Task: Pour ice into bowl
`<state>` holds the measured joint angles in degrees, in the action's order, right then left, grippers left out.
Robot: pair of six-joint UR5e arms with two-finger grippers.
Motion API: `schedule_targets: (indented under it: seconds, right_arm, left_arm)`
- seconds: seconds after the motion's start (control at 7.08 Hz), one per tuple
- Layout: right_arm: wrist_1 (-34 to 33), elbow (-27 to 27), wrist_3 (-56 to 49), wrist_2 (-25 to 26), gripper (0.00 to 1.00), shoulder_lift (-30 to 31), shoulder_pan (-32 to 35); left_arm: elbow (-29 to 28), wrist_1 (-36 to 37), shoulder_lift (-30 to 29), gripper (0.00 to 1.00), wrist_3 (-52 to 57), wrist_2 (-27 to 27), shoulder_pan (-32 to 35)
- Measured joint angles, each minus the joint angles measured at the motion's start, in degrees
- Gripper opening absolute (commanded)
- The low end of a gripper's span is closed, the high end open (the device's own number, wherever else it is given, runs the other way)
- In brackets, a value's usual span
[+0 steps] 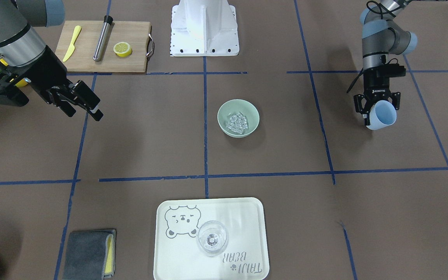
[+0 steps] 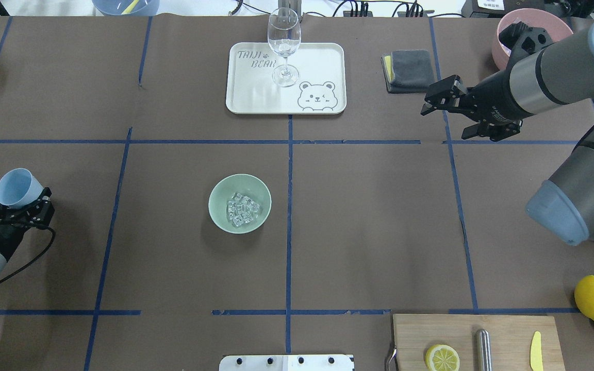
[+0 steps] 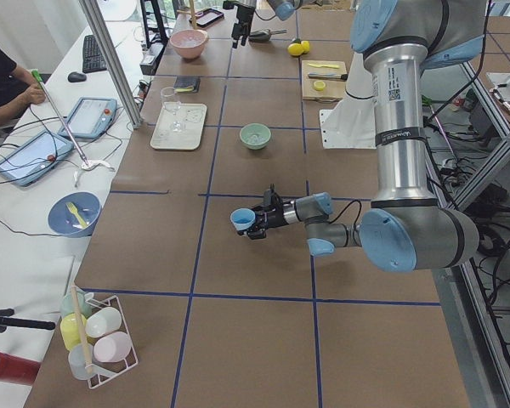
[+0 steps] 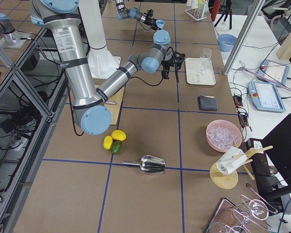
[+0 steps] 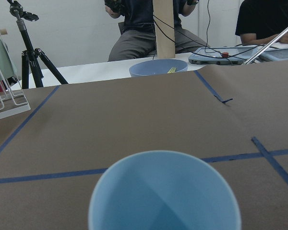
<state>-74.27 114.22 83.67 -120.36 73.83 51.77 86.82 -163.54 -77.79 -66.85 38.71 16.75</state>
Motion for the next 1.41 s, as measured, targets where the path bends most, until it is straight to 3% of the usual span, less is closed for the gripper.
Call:
schedule_targets:
  seconds: [1.13,1.41]
  right_arm:
    - [0.0,-0.1,0.0,0.0,1.00,-0.7,-0.1]
    - [0.0,0.0,0.0,0.0,1.00,-0.8,-0.1]
  left_arm:
    - [-3.1,-0.5,-2.1,0.00,-5.6,-2.8,0.4]
    - [-4.5,-0.9,-2.3,0.06,-6.4,-3.5,0.4]
